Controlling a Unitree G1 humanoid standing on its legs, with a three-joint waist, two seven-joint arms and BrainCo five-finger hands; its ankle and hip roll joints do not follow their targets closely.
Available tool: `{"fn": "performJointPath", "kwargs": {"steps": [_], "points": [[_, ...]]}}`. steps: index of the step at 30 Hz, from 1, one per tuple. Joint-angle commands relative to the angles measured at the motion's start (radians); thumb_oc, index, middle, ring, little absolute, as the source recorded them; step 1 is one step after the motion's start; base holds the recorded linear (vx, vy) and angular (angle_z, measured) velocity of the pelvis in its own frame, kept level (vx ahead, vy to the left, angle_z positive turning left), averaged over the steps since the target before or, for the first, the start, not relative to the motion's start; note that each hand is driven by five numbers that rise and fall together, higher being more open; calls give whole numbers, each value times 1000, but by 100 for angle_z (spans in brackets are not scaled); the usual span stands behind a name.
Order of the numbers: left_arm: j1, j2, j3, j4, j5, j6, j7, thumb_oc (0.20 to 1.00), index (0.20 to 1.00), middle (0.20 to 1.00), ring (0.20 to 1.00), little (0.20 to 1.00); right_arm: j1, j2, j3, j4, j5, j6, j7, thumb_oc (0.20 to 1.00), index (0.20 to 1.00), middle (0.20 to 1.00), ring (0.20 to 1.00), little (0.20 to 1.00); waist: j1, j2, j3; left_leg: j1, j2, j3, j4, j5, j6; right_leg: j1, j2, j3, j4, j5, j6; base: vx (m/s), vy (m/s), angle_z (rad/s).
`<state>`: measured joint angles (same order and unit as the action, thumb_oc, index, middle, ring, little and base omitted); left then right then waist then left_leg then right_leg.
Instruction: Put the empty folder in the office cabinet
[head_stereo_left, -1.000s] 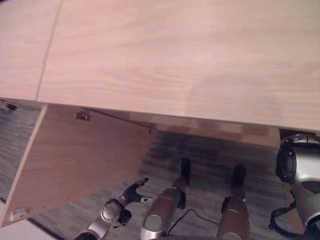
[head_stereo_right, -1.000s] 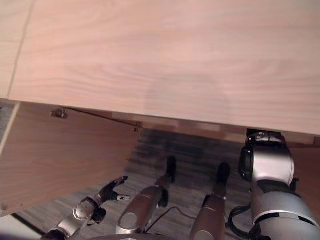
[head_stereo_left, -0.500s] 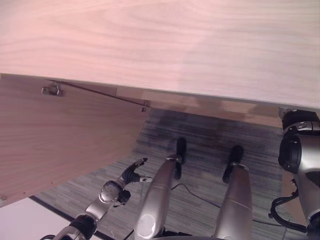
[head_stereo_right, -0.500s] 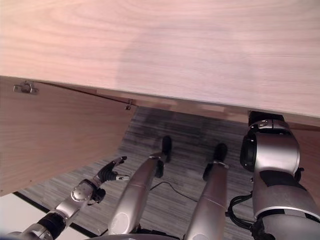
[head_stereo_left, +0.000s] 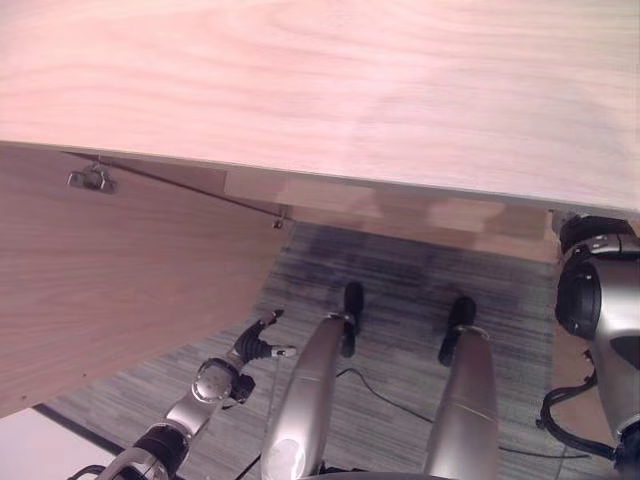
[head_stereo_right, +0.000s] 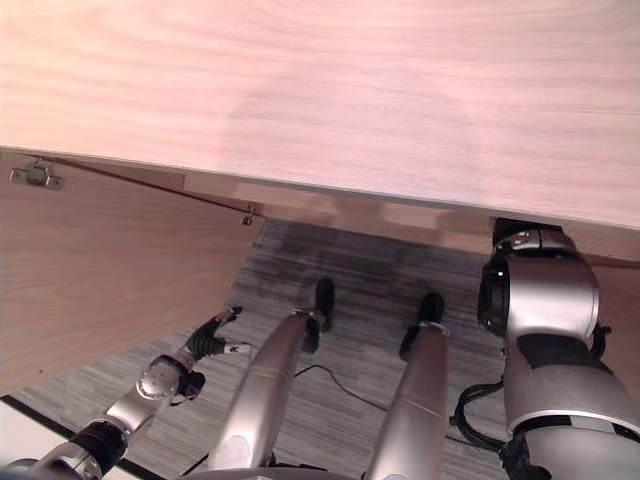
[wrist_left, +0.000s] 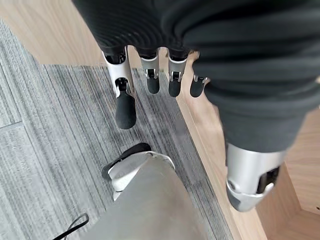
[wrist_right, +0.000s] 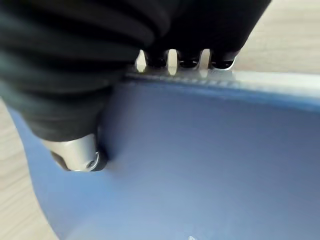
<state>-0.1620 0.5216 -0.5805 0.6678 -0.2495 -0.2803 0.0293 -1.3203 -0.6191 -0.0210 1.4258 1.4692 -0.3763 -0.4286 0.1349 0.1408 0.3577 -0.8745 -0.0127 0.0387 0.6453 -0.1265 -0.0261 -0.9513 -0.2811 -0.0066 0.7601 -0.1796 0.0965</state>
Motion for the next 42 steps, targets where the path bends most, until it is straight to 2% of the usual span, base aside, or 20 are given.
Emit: {"fn": "performJointPath", "kwargs": {"steps": [1,6,12,13,14,20,24,27,35,37,42], "points": [[-12,54,7,78,31,-2,52,1000,1000,1000,1000,1000,-114,-100,50,5,-76,-3,-72,200,200,200,200,200,-19,-18,-4,92,84,-123,18,-143,-83,107,57,-4,38,-163,3,-16,-38,1],[-23,14,0,168,65,8,118,1000,1000,1000,1000,1000,-137,-40,100,98,-168,84,-153,200,200,200,200,200,-30,-43,-1,125,91,-121,-4,-139,-85,145,72,-14,14,-160,-10,-10,-42,-7],[-29,-26,-2,235,91,11,148,1000,1000,1000,1000,1000,-140,-8,109,117,-194,110,-173,200,200,200,200,200,-35,-50,3,156,94,-123,-26,-132,-86,177,78,-18,-7,-156,-13,0,-13,-3],[-31,-33,-3,244,93,12,149,1000,1000,1000,1000,1000,-139,-7,110,120,-197,116,-171,479,479,479,479,479,-35,-52,3,159,94,-124,-28,-132,-87,182,77,-19,-10,-155,-13,0,0,0],[-36,-47,2,264,94,9,157,1000,1000,1000,1000,1000,-133,1,116,120,-197,125,-160,1000,1000,1000,1000,1000,-35,-54,6,171,95,-126,-38,-129,-88,195,78,-23,-17,-154,-13,-5,-30,-1],[-34,-74,6,296,93,12,160,1000,1000,1000,1000,1000,-82,-1,87,117,-172,113,-146,1000,1000,1000,1000,1000,-26,-59,9,216,98,-132,-76,-115,-91,247,79,-35,-50,-147,-12,3,-13,2],[-33,-95,15,317,88,15,163,1000,1000,1000,1000,1000,-11,65,54,82,-156,90,-140,1000,1000,1000,1000,1000,-27,-63,19,245,100,-124,-126,-68,-90,276,83,-51,-99,-102,-13,-74,12,-1],[-34,-101,33,326,73,15,150,1000,1000,1000,1000,1000,59,104,30,35,-146,75,-94,1000,1000,1000,1000,1000,-26,-69,18,269,105,-127,-156,-54,-93,301,84,-57,-128,-91,-10,0,-2,-3],[-8,-97,66,327,50,16,109,1000,1000,1000,1000,1000,183,139,-25,-53,-79,38,10,1000,1000,1000,1000,1000,-22,-83,11,306,115,-135,-191,-42,-100,346,85,-72,-167,-79,1,3,0,0],[-10,-105,77,345,43,27,90,1000,1000,1000,1000,1000,239,194,-46,-113,-52,10,46,1000,1000,1000,1000,1000,-29,-91,10,326,121,-135,-219,-32,-104,366,88,-78,-187,-70,7,20,21,4],[-7,-115,88,353,37,26,78,1000,1000,1000,1000,1000,298,242,-56,-174,-63,-11,68,1000,1000,1000,1000,1000,-35,-95,6,342,123,-134,-240,-24,-106,380,89,-83,-203,-62,11,0,0,0]]}}
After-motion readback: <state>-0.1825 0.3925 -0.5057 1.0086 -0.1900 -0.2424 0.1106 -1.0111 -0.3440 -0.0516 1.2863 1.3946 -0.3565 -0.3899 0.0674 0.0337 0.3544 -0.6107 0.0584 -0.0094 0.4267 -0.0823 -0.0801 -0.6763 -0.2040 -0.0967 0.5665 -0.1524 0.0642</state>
